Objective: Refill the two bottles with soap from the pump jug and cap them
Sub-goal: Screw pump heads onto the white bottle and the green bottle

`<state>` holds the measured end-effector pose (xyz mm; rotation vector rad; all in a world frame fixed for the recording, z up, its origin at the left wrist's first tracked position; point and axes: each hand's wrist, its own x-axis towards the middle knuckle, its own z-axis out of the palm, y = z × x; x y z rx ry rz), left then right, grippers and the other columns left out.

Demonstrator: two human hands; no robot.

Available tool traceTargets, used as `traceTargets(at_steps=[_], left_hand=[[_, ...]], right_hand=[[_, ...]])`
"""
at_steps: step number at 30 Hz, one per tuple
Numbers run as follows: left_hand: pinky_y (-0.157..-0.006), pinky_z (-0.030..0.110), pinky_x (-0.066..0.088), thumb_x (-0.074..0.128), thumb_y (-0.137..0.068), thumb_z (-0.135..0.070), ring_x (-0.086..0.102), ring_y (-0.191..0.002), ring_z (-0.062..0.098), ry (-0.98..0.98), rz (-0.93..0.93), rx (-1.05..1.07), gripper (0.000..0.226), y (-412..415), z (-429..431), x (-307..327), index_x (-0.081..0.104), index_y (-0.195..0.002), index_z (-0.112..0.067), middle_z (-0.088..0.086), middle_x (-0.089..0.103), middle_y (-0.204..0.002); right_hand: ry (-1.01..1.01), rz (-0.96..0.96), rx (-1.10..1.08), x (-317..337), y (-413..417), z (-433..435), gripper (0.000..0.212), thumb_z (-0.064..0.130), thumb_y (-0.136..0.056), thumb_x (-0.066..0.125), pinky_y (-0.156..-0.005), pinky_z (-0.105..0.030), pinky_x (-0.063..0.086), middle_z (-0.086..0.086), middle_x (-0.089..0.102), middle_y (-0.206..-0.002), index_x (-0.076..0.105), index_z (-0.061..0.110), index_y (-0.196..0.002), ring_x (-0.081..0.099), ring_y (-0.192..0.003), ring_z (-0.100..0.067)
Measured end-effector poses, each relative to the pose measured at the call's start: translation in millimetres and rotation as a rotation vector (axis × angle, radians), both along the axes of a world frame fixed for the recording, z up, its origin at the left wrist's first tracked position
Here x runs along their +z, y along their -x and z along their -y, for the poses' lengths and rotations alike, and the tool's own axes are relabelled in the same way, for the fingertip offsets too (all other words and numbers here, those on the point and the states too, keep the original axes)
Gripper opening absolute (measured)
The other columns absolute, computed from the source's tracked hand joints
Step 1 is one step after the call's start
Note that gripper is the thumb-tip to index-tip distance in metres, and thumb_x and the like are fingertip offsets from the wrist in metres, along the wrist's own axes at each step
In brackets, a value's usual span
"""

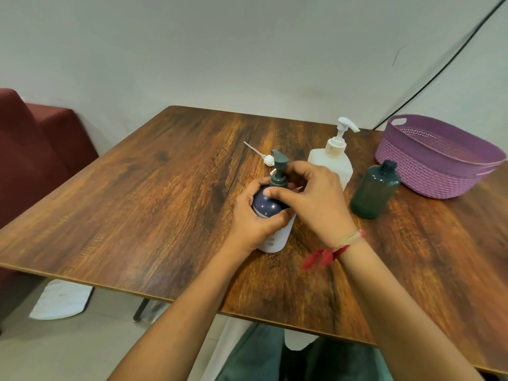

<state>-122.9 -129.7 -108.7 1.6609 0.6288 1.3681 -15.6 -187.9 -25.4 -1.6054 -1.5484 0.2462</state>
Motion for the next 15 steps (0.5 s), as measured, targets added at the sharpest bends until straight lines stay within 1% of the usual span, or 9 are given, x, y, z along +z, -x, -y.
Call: traceTargets(at_steps=[2,4,6,8,9,11,13,15], left_hand=[[-0.084,0.039,0.052,0.074,-0.063,-0.031,0.064,-0.097,0.023,0.008,-0.006,0.009,0.057,-1,1,1,0.058,-0.11,-0.002,0.011,0.064,-0.104],[-0.082,0.036,0.052,0.075,-0.063,-0.032,0.064,-0.096,0.021,0.005,-0.015,0.015,0.057,-1,2,0,0.057,-0.109,-0.003,0.01,0.064,-0.104],[-0.082,0.032,0.052,0.076,-0.063,-0.034,0.063,-0.096,0.018,0.004,-0.03,0.013,0.058,0,2,-1,0.057,-0.109,-0.004,0.007,0.064,-0.105],[-0.081,0.027,0.05,0.076,-0.061,-0.039,0.062,-0.095,0.014,0.014,-0.049,0.021,0.061,1,0,-2,0.057,-0.109,-0.006,0.004,0.063,-0.104],[-0.081,0.027,0.049,0.076,-0.06,-0.041,0.062,-0.095,0.015,0.019,-0.056,0.025,0.063,1,-1,-2,0.057,-0.109,-0.006,0.004,0.062,-0.104],[-0.082,0.031,0.051,0.076,-0.06,-0.042,0.062,-0.096,0.017,0.02,-0.065,0.032,0.066,1,-2,-3,0.057,-0.11,-0.005,0.007,0.062,-0.105],[-0.084,0.036,0.052,0.076,-0.061,-0.04,0.062,-0.098,0.02,0.017,-0.051,0.025,0.064,0,-2,-3,0.057,-0.111,-0.004,0.008,0.063,-0.106],[-0.085,0.036,0.052,0.076,-0.062,-0.036,0.063,-0.098,0.019,0.014,-0.024,0.015,0.063,1,0,-3,0.057,-0.111,-0.003,0.007,0.063,-0.107]], right_hand=[[-0.008,0.078,-0.004,2,0,-1,0.031,0.031,-0.073,0.078,-0.073,-0.025,0.052,0.001,0.071,-0.086,0.071,0.015,-0.098,0.064,-0.081,-0.01],[0.024,0.079,0.063,4,-5,-3,0.028,0.025,-0.074,0.077,-0.074,-0.025,0.051,0.0,0.071,-0.087,0.071,0.013,-0.099,0.064,-0.083,-0.01],[0.058,0.008,0.179,8,-12,-5,0.027,0.015,-0.076,0.076,-0.081,-0.027,0.053,-0.001,0.072,-0.093,0.071,0.011,-0.102,0.066,-0.09,-0.01],[0.075,-0.11,0.306,15,-19,-6,0.03,0.005,-0.078,0.073,-0.091,-0.03,0.053,-0.005,0.072,-0.102,0.068,0.008,-0.107,0.067,-0.099,-0.013],[0.085,-0.147,0.349,20,-22,-7,0.032,0.001,-0.078,0.072,-0.092,-0.03,0.052,-0.007,0.071,-0.105,0.067,0.006,-0.109,0.067,-0.101,-0.013],[0.089,-0.127,0.361,27,-25,-10,0.032,0.002,-0.076,0.075,-0.091,-0.03,0.053,-0.006,0.072,-0.103,0.068,0.007,-0.106,0.068,-0.099,-0.012],[0.091,-0.039,0.295,24,-23,-12,0.028,0.012,-0.072,0.079,-0.085,-0.028,0.054,0.002,0.073,-0.094,0.07,0.014,-0.099,0.068,-0.091,-0.007],[0.086,-0.039,0.225,12,-17,-10,0.024,0.017,-0.069,0.082,-0.077,-0.017,0.052,0.012,0.07,-0.085,0.07,0.021,-0.09,0.066,-0.082,0.002]])
